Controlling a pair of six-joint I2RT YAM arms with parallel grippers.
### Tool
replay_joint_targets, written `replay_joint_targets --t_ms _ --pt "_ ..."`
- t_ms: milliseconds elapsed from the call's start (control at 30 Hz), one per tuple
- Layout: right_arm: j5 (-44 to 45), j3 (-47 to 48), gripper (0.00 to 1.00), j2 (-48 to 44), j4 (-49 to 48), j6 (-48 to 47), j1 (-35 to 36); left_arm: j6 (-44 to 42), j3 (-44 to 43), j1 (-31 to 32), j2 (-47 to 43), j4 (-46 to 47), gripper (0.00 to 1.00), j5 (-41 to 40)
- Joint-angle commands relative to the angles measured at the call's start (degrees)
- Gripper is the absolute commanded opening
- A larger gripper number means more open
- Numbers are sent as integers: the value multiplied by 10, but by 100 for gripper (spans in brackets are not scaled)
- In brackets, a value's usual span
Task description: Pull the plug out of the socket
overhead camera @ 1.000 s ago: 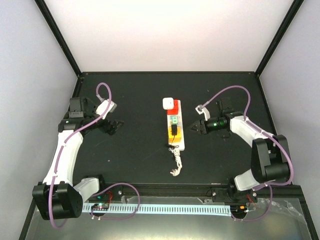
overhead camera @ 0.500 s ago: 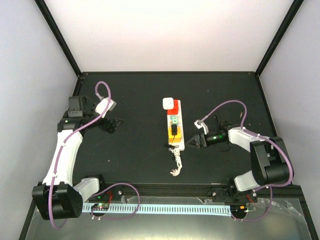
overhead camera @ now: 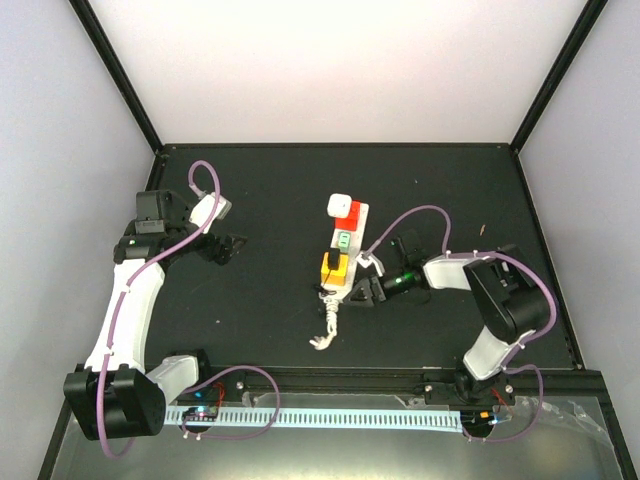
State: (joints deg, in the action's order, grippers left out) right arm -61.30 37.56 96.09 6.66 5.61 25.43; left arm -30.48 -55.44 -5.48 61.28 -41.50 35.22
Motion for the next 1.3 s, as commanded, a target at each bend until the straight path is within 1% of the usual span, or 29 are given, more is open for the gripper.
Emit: replay_joint_targets --t_ms 0,100,200,300,367,433,500,633,700,800,900,1000,1033,1133,1200,1267 --pt "17 7 80 32 -163 77 37 17 -30 4 2 18 99 18" --pt "26 10 81 67 -256 132 60 24 -36 3 8 16 99 25" --pt "42 17 82 90 -335 164 84 22 -51 4 18 -1 99 33" --pt "63 20 83 99 -409 193 95 15 -60 9 28 -20 99 43" --pt "71 15 83 87 -435 194 96 12 -62 20 33 -30 99 44" --pt "91 5 83 52 -412 157 96 11 -65 38 37 -35 99 36" --pt "104 -8 84 6 -368 100 95 12 -67 58 37 -33 99 23" --pt "149 2 87 -99 -187 -29 91 20 -75 91 38 -26 99 3" --pt "188 11 90 -148 -125 -83 87 22 -78 102 42 -24 99 -6" --pt "263 23 99 -214 -68 -145 83 28 -82 121 50 -20 99 -22" --pt "352 57 100 -248 -28 -178 81 44 -100 136 65 -29 99 -47" --pt "437 95 100 -248 -10 -160 81 69 -129 141 85 -45 99 -55" --pt "447 103 100 -247 -7 -159 81 71 -136 142 90 -50 99 -48" --pt "401 91 100 -249 -39 -180 81 56 -156 151 102 -74 99 -47" --pt "396 71 100 -248 -84 -154 81 54 -170 158 109 -83 99 -60" --pt "393 40 100 -242 -135 -134 82 73 -176 167 111 -75 99 -90"
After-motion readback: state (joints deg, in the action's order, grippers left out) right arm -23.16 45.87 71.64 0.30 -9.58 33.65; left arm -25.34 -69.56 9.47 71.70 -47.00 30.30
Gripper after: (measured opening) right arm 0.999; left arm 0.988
